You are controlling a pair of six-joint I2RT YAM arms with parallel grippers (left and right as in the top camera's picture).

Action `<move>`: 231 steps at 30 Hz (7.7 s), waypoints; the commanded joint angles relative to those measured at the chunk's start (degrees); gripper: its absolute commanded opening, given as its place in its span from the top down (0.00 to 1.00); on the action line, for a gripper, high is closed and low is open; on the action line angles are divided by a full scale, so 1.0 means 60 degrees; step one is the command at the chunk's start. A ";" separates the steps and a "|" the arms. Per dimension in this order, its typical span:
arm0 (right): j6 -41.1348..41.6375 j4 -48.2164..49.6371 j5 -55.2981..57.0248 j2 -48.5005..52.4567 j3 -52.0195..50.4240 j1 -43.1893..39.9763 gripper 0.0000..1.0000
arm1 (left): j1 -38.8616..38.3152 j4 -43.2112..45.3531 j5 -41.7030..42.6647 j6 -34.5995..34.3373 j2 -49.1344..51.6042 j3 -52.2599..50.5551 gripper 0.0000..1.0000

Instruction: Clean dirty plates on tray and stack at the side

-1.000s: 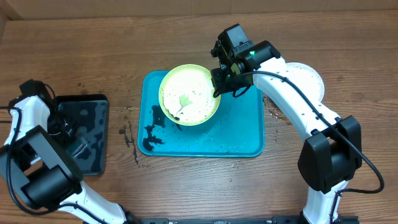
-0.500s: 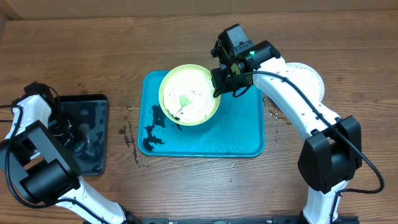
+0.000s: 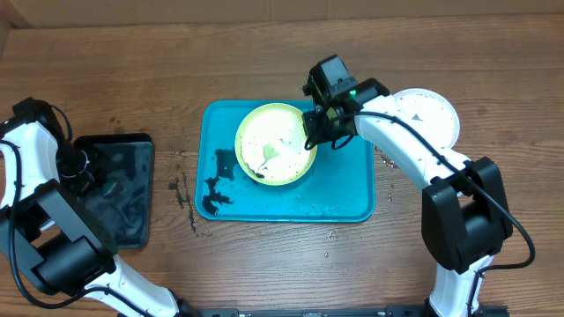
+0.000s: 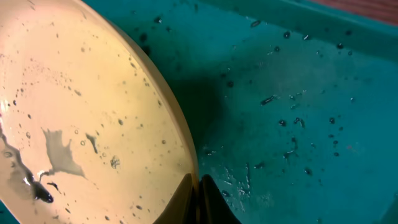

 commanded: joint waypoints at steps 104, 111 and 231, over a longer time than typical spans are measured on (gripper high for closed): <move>0.1337 0.1512 -0.0025 0.0710 -0.0306 0.0532 0.96 | -0.7264 -0.0306 -0.0732 -0.1264 0.0889 0.2856 0.96; -0.0091 0.1468 0.2408 -0.0175 -0.0120 0.1075 0.96 | -0.4929 -0.1388 0.1016 -0.0346 -0.0958 0.2907 0.96; -0.6903 0.4929 1.0466 -0.0940 -0.0113 0.3982 0.96 | -0.0590 0.1439 -0.0707 -0.0856 -0.1690 -0.1647 0.00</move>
